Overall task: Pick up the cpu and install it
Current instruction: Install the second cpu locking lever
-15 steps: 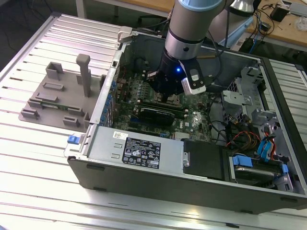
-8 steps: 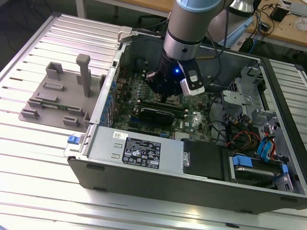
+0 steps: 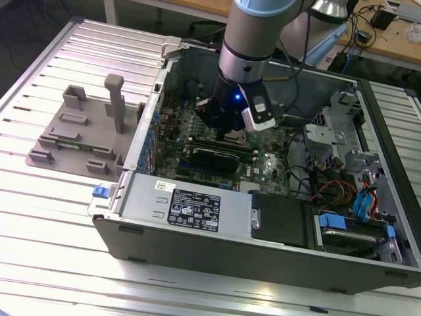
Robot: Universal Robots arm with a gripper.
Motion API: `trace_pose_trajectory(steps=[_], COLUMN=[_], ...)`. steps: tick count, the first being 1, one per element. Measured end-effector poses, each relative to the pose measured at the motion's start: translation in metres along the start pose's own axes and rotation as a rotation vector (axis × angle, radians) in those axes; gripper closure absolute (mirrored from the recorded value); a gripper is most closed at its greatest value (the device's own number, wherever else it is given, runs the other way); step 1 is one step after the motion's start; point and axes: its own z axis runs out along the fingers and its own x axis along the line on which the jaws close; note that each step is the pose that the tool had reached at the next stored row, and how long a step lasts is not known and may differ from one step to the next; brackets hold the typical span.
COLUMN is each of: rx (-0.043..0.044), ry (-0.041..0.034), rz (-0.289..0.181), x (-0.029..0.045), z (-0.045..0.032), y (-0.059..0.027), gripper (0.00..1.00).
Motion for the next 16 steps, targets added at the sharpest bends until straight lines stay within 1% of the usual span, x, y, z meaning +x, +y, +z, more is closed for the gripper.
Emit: trace_pose_trajectory(steps=[1, 2, 3, 4, 5, 6, 7, 8, 10, 11, 12, 13, 15, 16], rx=[-0.0048, -0.0144, -0.0390, -0.0521, -0.0616, -0.0801, -0.0891, -0.0927, -0.0962, -0.1020, -0.1040, -0.1055, -0.1140, -0.1161], ry=[-0.0004, -0.0015, -0.0047, -0.0067, -0.0080, -0.0102, -0.0113, -0.0119, -0.0124, -0.0132, -0.0134, -0.0135, -0.0143, -0.0145], rz=[0.000, 0.000, 0.000, 0.000, 0.000, 0.000, 0.000, 0.000, 0.000, 0.000, 0.000, 0.000, 0.000, 0.000], x=[0.0012, 0.0025, 0.0039, 0.0046, 0.0050, 0.0059, 0.0070, 0.0093, 0.0119, 0.0161, 0.0181, 0.0182, 0.0175, 0.0170], z=[0.0005, 0.0009, 0.0011, 0.0013, 0.0014, 0.0017, 0.0022, 0.0033, 0.0051, 0.0074, 0.0093, 0.0102, 0.0109, 0.0109], y=[-0.0009, -0.0023, -0.0045, -0.0052, -0.0058, -0.0073, -0.0080, -0.0081, -0.0083, -0.0083, -0.0087, -0.0095, -0.0132, -0.0142], gripper=[0.89, 0.89, 0.89, 0.89, 0.89, 0.89, 0.89, 0.89, 0.89, 0.89, 0.89, 0.89, 0.89, 0.89])
